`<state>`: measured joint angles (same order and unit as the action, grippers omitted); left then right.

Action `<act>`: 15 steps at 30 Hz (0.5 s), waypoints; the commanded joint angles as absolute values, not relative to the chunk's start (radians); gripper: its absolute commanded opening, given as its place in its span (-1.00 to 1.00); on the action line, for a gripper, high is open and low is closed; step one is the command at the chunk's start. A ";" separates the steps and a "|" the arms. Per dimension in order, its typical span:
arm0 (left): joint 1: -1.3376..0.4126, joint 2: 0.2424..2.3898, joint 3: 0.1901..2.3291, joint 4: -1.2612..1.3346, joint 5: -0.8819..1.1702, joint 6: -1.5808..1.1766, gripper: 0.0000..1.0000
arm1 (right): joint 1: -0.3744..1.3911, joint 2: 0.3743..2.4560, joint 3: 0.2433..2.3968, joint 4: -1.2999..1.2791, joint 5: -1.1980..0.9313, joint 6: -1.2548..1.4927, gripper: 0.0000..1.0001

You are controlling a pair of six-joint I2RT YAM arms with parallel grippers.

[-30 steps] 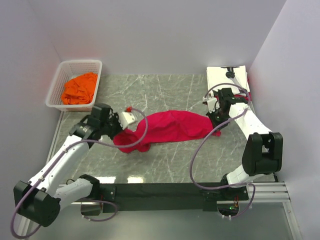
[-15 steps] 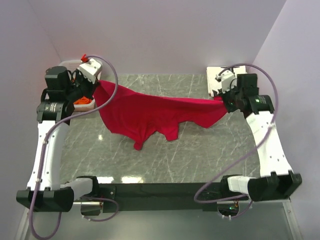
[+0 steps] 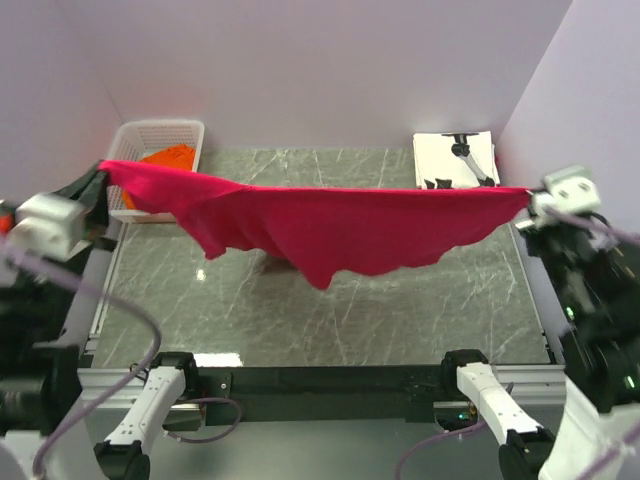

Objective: Fold and stack the t-shirts
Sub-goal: Flatten the tshirt out

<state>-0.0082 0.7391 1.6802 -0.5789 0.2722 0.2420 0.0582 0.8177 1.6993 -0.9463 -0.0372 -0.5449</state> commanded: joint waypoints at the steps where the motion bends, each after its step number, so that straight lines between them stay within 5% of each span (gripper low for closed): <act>1: -0.002 0.735 1.773 -0.525 0.161 0.206 -0.99 | 0.052 0.786 1.804 -0.901 0.040 -0.554 -1.00; 7: -0.002 0.775 1.896 -0.526 0.144 0.190 -0.99 | 0.052 0.813 1.957 -0.871 0.054 -0.583 -1.00; 15: -0.002 0.830 1.728 -0.511 0.161 0.232 -0.99 | 0.054 0.860 1.669 -0.721 0.035 -0.606 -1.00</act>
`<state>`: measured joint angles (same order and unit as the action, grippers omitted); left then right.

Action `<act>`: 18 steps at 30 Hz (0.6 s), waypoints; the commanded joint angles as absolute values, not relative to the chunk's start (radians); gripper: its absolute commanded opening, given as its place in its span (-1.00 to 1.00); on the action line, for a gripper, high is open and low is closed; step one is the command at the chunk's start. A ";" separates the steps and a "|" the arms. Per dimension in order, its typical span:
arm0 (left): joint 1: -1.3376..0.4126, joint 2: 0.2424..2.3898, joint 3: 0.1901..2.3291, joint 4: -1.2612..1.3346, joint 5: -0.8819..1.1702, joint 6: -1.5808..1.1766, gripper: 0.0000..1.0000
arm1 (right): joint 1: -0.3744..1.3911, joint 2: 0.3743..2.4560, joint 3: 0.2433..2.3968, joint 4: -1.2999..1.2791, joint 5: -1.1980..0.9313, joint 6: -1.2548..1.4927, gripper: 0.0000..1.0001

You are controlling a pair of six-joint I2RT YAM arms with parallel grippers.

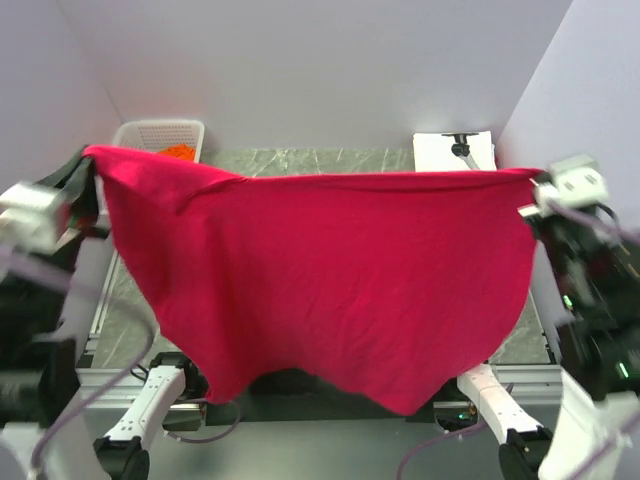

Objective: Fold and stack the t-shirts
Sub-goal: Flatten the tshirt out

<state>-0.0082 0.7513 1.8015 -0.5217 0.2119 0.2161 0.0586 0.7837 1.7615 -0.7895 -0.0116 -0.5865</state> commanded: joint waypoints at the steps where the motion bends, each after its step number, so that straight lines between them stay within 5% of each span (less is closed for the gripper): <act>1: -0.002 0.831 1.648 -0.505 0.170 0.238 -0.99 | 0.054 0.877 1.633 -0.677 0.031 -0.606 -1.00; 12: -0.002 1.046 1.114 -0.198 0.327 0.285 -0.99 | 0.074 1.196 1.223 -0.381 -0.037 -0.586 -1.00; 18: -0.005 1.431 1.201 -0.098 0.365 0.259 -0.99 | 0.101 1.535 1.273 -0.315 -0.029 -0.575 -1.00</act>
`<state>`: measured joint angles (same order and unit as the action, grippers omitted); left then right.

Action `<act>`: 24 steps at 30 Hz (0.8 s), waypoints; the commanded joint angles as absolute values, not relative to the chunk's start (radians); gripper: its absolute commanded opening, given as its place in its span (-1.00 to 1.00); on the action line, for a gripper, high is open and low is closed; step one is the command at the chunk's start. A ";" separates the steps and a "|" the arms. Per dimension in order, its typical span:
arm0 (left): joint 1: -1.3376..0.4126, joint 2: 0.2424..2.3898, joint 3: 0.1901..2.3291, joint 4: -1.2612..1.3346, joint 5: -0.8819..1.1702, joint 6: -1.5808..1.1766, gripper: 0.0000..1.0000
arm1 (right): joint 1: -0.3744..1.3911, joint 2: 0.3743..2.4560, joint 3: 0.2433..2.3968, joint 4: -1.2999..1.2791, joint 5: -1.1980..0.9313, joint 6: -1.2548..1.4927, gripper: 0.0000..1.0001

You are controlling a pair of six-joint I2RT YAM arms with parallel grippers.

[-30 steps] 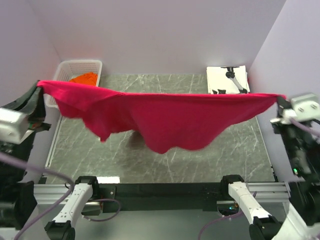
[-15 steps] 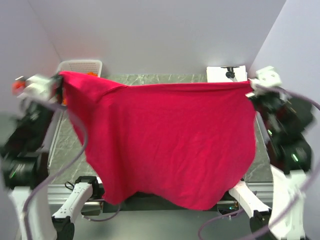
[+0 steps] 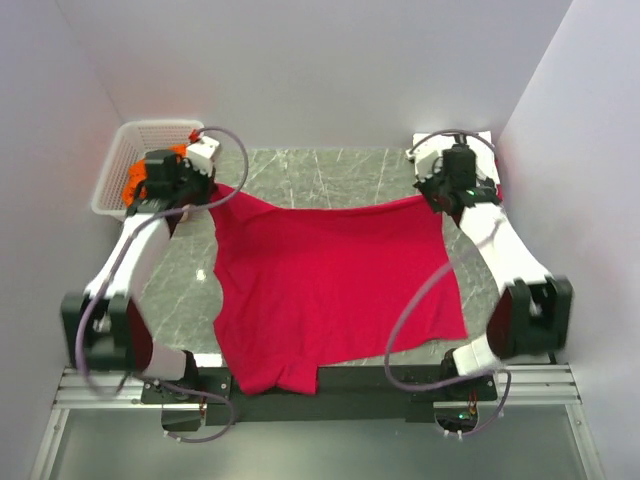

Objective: Fold and stack the t-shirts
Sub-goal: Flatten the tshirt out

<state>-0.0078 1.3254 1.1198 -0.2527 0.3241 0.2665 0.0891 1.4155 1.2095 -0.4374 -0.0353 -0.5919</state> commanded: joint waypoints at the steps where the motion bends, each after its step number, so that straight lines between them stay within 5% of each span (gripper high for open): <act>1: -0.006 1.487 1.235 -0.089 0.371 0.259 -0.99 | 0.103 1.587 1.299 -0.314 -0.023 -0.566 -1.00; 6: -0.017 1.948 1.674 -0.221 0.396 0.216 -0.96 | 0.107 1.929 1.596 -0.400 0.063 -0.496 -1.00; 8: -0.020 2.120 1.826 -0.303 0.387 0.235 -0.84 | 0.109 2.002 1.727 -0.442 0.086 -0.459 -0.63; 9: -0.018 2.164 1.921 -0.292 0.352 0.198 -0.66 | 0.109 2.047 1.761 -0.468 0.104 -0.447 -0.28; 12: -0.014 2.308 2.108 -0.327 0.296 0.184 -0.29 | 0.109 2.082 1.853 -0.532 0.113 -0.396 0.15; 17: -0.002 2.255 2.058 -0.244 0.273 0.109 0.09 | 0.106 1.979 1.778 -0.575 0.060 -0.353 0.18; 24: 0.009 2.040 1.738 -0.238 0.420 0.022 -0.04 | 0.104 1.848 1.629 -0.730 -0.090 -0.347 -0.08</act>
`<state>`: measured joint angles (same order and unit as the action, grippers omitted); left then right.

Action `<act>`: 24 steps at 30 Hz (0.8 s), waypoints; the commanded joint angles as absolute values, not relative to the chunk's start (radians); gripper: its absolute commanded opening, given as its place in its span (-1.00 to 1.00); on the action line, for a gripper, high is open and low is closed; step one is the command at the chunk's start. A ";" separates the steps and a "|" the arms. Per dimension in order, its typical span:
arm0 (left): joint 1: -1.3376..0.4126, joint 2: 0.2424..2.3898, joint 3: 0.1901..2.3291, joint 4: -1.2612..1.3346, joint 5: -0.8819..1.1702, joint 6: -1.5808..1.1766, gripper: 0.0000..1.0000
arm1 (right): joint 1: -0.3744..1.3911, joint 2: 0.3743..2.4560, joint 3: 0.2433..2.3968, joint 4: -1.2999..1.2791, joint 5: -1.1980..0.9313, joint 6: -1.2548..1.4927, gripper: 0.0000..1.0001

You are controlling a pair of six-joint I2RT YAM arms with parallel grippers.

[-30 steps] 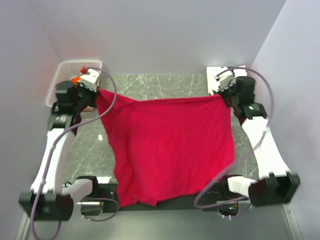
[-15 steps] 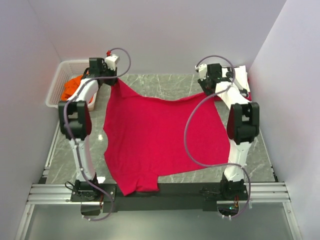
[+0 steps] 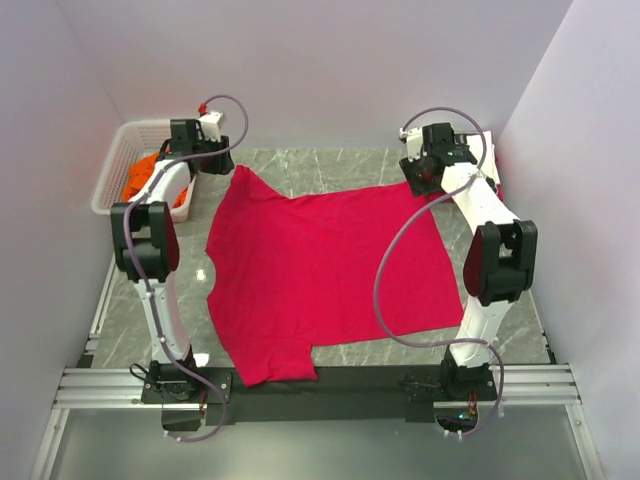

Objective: Fold and stack the t-shirts
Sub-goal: Flatten the tshirt out

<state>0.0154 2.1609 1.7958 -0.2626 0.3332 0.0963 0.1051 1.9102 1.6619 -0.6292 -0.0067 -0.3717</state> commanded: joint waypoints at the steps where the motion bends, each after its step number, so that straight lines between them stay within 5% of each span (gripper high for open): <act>1: 0.008 2.022 1.718 -0.250 0.426 0.008 -0.03 | 0.104 1.847 1.596 -0.742 -0.100 -0.345 -0.13; 6: -0.040 2.008 1.611 -0.268 0.416 -0.067 0.00 | 0.103 1.806 1.468 -0.758 -0.133 -0.356 -0.32; 14: -0.074 2.115 1.663 -0.290 0.376 -0.201 0.06 | 0.095 1.787 1.411 -0.752 -0.129 -0.360 -0.35; 24: -0.086 2.206 1.700 -0.325 0.318 -0.267 -0.10 | 0.089 1.789 1.401 -0.744 -0.117 -0.374 -0.37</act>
